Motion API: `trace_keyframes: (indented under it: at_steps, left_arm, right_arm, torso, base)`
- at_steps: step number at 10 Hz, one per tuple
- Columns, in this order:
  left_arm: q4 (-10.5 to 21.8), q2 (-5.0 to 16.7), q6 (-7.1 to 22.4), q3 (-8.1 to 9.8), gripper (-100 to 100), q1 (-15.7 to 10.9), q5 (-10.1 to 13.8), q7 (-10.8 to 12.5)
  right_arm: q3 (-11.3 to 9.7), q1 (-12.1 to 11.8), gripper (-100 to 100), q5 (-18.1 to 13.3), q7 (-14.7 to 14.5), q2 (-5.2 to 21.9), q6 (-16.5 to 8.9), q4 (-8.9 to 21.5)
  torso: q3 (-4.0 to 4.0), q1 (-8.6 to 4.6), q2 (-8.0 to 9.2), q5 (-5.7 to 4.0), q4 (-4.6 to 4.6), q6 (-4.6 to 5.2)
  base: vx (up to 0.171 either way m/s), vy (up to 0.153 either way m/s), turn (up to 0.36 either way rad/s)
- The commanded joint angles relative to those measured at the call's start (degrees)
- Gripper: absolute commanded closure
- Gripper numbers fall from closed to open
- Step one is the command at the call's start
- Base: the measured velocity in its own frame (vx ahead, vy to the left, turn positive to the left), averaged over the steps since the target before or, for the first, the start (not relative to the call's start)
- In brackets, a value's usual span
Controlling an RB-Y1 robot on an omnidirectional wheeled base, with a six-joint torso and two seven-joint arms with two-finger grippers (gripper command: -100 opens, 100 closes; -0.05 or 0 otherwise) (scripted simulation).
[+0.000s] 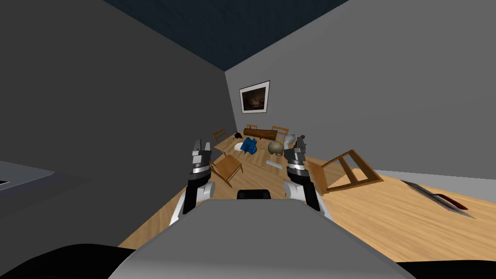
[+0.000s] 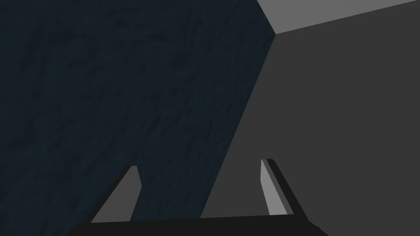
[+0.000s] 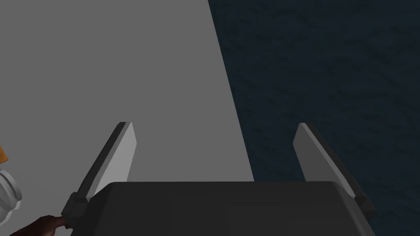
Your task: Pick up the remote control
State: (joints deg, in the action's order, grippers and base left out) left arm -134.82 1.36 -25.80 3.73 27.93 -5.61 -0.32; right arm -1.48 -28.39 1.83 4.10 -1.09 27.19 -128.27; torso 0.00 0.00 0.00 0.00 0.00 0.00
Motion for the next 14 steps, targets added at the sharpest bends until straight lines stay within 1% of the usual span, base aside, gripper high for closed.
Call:
trace_keyframes:
  at_steps: [1, 3, 4, 6, 7, 8, 9, 10, 11, 12, 13, 14]
  left_arm:
    - [0.0, 0.0, 0.0, 0.00, 0, 0.0, 0.0, 0.0]
    - [0.0, 0.0, 0.0, -0.01, 0, 0.0, 0.0, 0.0]
    - [0.0, 0.0, 0.0, -0.01, 0, 0.0, 0.0, 0.0]
    - [0.0, 0.0, 0.0, -0.01, 0, 0.0, 0.0, 0.0]
    - [0.0, 0.0, 0.0, -0.01, 0, 0.0, 0.0, 0.0]
    - [0.0, 0.0, 0.0, 0.00, 0, 0.0, 0.0, 0.0]
    - [0.0, 0.0, 0.0, -0.01, 0, 0.0, 0.0, 0.0]
    - [0.0, 0.0, 0.0, -0.01, 0, 0.0, 0.0, 0.0]
    - [0.0, 0.0, 0.0, 0.00, 0, 0.0, 0.0, 0.0]
    - [0.0, 0.0, 0.0, -0.01, 0, 0.0, 0.0, 0.0]
    - [0.0, 0.0, 0.0, 0.00, 0, 0.0, 0.0, 0.0]
    - [0.0, 0.0, 0.0, -0.01, 0, 0.0, 0.0, 0.0]
  right_arm:
    - [0.0, 0.0, -100, -0.4, -0.4, 2.4, -0.1, 0.7]
    - [-0.1, -0.1, -100, -1.3, -1.2, 5.9, -0.3, 2.2]
    - [-0.1, -0.1, -100, -1.3, -1.2, 6.4, -0.3, 2.2]
    - [-0.3, -0.2, -100, -2.6, -2.5, 10.4, -0.6, 4.4]
    - [-0.3, -0.2, -100, -2.6, -2.5, 11.0, -0.6, 4.4]
    - [-0.3, -0.3, -100, -3.3, -3.2, 13.3, -0.7, 5.7]
    - [-0.4, -0.4, -100, -4.2, -4.0, 14.9, -0.9, 7.1]
    - [-0.4, -0.4, -100, -4.2, -4.0, 16.0, -0.9, 7.1]
    - [-0.5, -0.5, -100, -5.1, -4.9, 18.0, -1.1, 8.7]
    - [-0.5, -0.5, -100, -5.1, -4.9, 18.7, -1.1, 8.7]
    - [-0.7, -0.7, -100, -6.0, -5.8, 21.0, -1.4, 10.3]
    - [-0.7, -0.7, -100, -6.0, -5.8, 21.5, -1.4, 10.3]
  torso:
    - [0.00, 0.00, 0.00, 0.00, 0.00, 0.00]
    - [0.03, 0.15, 0.06, 0.03, 0.01, -0.02]
    - [0.05, 0.18, 0.09, 0.04, 0.02, -0.01]
    - [0.04, 0.20, 0.07, 0.04, 0.01, -0.01]
    - [0.07, 0.30, 0.12, 0.07, 0.02, -0.02]
    - [0.07, 0.21, 0.12, 0.05, 0.03, 0.00]
    - [0.07, 0.21, 0.13, 0.05, 0.03, -0.01]
    - [0.12, 0.29, 0.21, 0.07, 0.04, -0.03]
    - [0.11, 0.24, 0.18, 0.06, 0.05, 0.01]
    - [0.08, 0.25, 0.14, 0.06, 0.03, -0.02]
    - [0.07, 0.20, 0.12, 0.05, 0.03, 0.01]
    - [0.07, 0.27, 0.12, 0.06, 0.03, -0.02]
  base:
    - [-0.007, 0.019, 0.093]
    - [-0.024, 0.051, 0.133]
    - [-0.016, 0.040, 0.038]
    - [-0.026, 0.075, 0.144]
    - [-0.031, 0.055, 0.085]
    - [-0.031, 0.060, 0.134]
    - [-0.063, 0.086, 0.240]
    - [-0.040, 0.069, 0.095]
    - [-0.027, 0.074, 0.165]
    - [-0.021, 0.058, 0.082]
    - [-0.026, 0.084, 0.175]
    - [-0.018, 0.069, 0.088]
